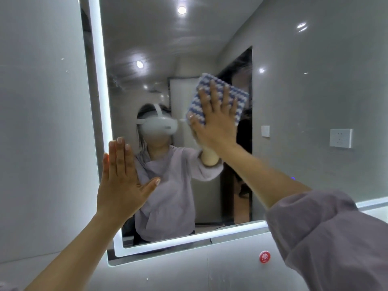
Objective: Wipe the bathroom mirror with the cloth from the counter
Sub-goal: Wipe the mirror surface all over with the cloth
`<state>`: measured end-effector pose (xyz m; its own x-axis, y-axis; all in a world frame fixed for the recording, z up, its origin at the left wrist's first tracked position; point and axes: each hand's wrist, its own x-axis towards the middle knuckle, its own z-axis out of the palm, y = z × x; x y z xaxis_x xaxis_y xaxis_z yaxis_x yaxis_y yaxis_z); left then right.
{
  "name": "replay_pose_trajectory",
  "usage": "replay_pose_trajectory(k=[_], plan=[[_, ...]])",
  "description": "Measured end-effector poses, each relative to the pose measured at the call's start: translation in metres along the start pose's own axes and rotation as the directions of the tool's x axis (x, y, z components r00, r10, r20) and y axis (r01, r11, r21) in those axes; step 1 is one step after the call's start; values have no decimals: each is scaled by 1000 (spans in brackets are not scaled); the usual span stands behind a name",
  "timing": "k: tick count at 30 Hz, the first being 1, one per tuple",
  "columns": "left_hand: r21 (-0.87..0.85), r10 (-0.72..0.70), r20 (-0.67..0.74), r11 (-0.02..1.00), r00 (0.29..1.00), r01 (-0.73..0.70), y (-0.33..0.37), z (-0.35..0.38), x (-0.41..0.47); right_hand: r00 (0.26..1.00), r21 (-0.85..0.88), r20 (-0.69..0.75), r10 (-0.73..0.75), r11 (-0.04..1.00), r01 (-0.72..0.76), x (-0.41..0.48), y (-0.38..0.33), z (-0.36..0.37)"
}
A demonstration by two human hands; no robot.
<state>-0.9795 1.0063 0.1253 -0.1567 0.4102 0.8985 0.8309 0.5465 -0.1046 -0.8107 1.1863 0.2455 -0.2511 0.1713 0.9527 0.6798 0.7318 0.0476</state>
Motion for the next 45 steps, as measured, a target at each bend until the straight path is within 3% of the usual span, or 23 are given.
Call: replay_pose_trajectory(k=[6, 17, 20, 25, 31, 45], plan=[[-14, 3, 1, 1000, 1000, -3, 1, -2, 0, 952, -25, 28, -304, 952, 304, -35, -50, 12], [-12, -1, 18, 1000, 1000, 1, 0, 0, 0, 895, -44, 4, -445, 895, 445, -27, -13, 9], [-21, 0, 12, 1000, 1000, 0, 0, 0, 0, 919, -82, 27, -392, 916, 393, -22, 20, 6], [-40, 3, 3, 999, 1000, -3, 0, 0, 0, 987, -112, 87, -137, 983, 146, -24, 85, -1], [-81, 21, -20, 996, 1000, -23, 0, 3, 0, 985, -74, 91, 148, 987, -142, -35, 127, 0], [-42, -32, -31, 999, 999, 31, 17, -12, 2, 976, -36, 179, 122, 992, -118, -36, 126, -13]])
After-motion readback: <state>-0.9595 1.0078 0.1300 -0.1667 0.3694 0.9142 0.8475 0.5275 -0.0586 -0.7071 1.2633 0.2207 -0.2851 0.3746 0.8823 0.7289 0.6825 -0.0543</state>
